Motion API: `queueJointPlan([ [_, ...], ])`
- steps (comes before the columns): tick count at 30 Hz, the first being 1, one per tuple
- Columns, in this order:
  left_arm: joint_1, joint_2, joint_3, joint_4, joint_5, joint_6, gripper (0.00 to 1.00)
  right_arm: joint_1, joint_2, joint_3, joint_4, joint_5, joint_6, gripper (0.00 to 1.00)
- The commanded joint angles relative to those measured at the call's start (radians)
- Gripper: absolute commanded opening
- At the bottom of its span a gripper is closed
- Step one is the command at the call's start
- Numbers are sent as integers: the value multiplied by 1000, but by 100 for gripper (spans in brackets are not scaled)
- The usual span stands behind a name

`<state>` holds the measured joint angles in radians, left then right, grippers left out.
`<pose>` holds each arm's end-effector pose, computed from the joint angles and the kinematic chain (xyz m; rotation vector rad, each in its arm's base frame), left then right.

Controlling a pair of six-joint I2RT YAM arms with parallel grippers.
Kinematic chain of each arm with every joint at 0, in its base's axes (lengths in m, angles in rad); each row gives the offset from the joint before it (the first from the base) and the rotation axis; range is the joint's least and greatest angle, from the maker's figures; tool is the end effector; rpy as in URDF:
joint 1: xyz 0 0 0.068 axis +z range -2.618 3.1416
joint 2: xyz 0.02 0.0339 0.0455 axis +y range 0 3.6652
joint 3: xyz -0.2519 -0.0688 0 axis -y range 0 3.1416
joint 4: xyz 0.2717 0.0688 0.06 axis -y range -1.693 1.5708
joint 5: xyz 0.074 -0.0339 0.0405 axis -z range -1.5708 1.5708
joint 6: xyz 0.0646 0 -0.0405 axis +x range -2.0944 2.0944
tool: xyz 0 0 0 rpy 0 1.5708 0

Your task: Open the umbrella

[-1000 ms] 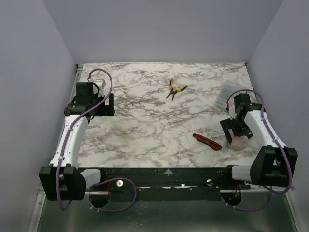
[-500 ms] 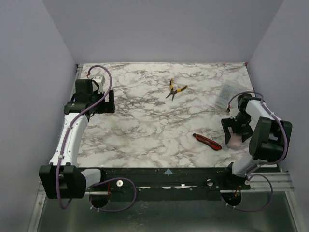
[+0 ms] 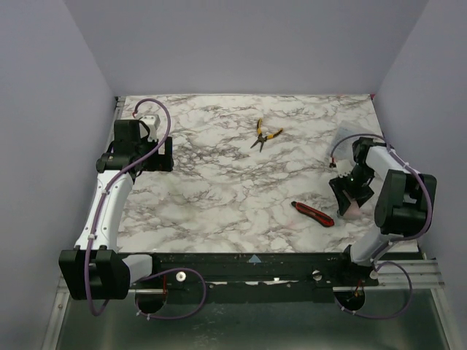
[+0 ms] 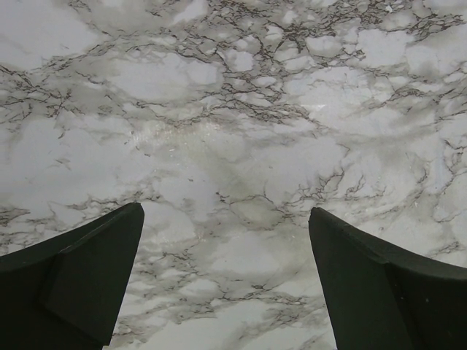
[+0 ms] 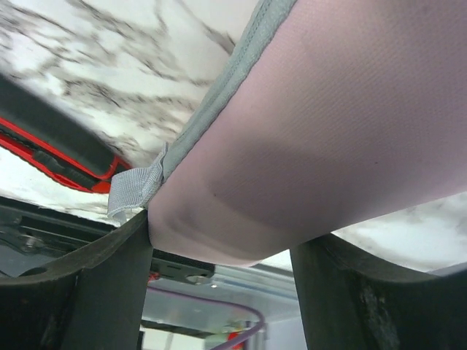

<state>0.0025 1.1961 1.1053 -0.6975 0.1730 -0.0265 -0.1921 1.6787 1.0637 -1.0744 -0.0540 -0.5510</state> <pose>0.3009 -0.0104 0.2854 0.0500 2.3539 -0.2157 0.2827 -0.0514 0.1186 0.5391 -2.9993 -0.1424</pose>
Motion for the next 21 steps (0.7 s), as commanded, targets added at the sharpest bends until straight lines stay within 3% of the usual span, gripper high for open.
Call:
queueJointPlan([
  [1, 1, -8, 8, -11, 7, 35, 98, 90, 94, 55, 118, -97, -190, 58],
  [10, 1, 14, 47, -46, 77, 75, 98, 338, 312, 299, 60, -113, -308, 57],
  [14, 12, 1, 50, -45, 98, -10, 99, 480, 373, 382, 71, -170, -253, 58],
  [21, 128, -7, 61, -59, 207, -119, 99, 712, 488, 533, 117, -262, -148, 58],
])
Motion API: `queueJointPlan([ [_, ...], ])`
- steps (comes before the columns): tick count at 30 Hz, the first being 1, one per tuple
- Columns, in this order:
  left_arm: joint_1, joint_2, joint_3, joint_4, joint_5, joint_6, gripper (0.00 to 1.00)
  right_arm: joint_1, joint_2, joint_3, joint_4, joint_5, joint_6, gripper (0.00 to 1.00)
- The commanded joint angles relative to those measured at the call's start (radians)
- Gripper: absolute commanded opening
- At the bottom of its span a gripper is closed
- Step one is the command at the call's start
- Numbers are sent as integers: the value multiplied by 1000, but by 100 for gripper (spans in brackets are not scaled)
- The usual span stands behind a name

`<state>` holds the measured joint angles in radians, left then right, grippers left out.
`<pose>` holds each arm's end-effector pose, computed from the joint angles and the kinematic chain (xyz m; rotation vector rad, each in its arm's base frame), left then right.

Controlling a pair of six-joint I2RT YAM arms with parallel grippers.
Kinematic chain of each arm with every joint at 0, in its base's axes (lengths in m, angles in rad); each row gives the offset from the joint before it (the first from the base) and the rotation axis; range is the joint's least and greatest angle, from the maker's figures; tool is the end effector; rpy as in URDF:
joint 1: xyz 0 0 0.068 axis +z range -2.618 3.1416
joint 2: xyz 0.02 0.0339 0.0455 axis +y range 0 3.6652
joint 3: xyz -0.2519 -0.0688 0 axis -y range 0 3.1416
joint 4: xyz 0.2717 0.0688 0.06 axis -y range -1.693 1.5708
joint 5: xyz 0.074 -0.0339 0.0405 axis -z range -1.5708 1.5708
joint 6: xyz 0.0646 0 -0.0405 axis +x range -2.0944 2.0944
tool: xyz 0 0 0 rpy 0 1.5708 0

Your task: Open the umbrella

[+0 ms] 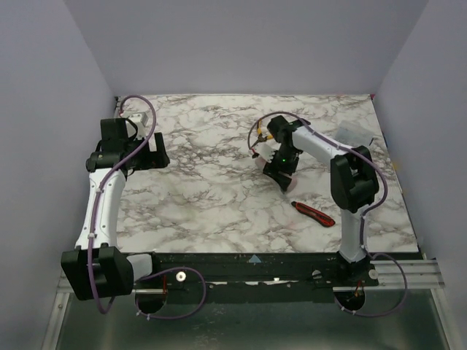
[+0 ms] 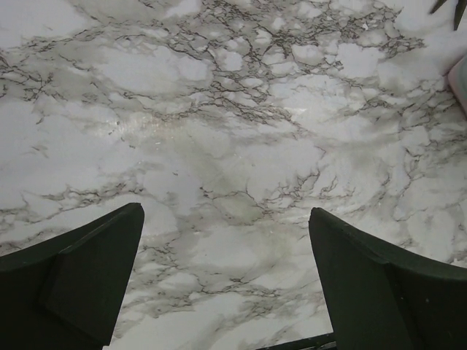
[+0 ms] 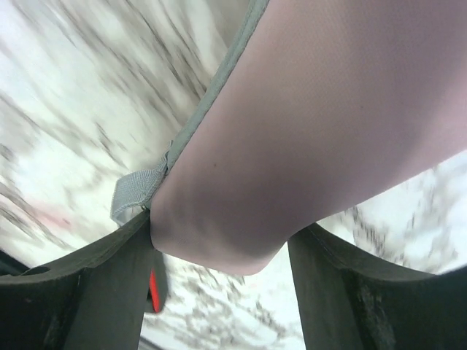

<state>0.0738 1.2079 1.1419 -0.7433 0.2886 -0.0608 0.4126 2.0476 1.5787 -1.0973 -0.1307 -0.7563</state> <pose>0.3000 0.0037 0.2926 -0.0217 2.3626 -0.3366 0.3683 0.1704 0.1300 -1.7154 2.5922 0.1992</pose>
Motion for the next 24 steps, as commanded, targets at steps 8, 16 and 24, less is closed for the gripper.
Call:
queueJointPlan([
  [8, 82, -128, -124, 105, 95, -146, 98, 181, 300, 305, 100, -285, 286, 64],
  [16, 81, -309, -364, 372, 201, -215, 99, 177, 164, 184, 109, -340, 347, 83],
  [24, 79, -366, -378, 306, 178, -225, 99, 202, 7, -75, 205, -571, 322, 79],
])
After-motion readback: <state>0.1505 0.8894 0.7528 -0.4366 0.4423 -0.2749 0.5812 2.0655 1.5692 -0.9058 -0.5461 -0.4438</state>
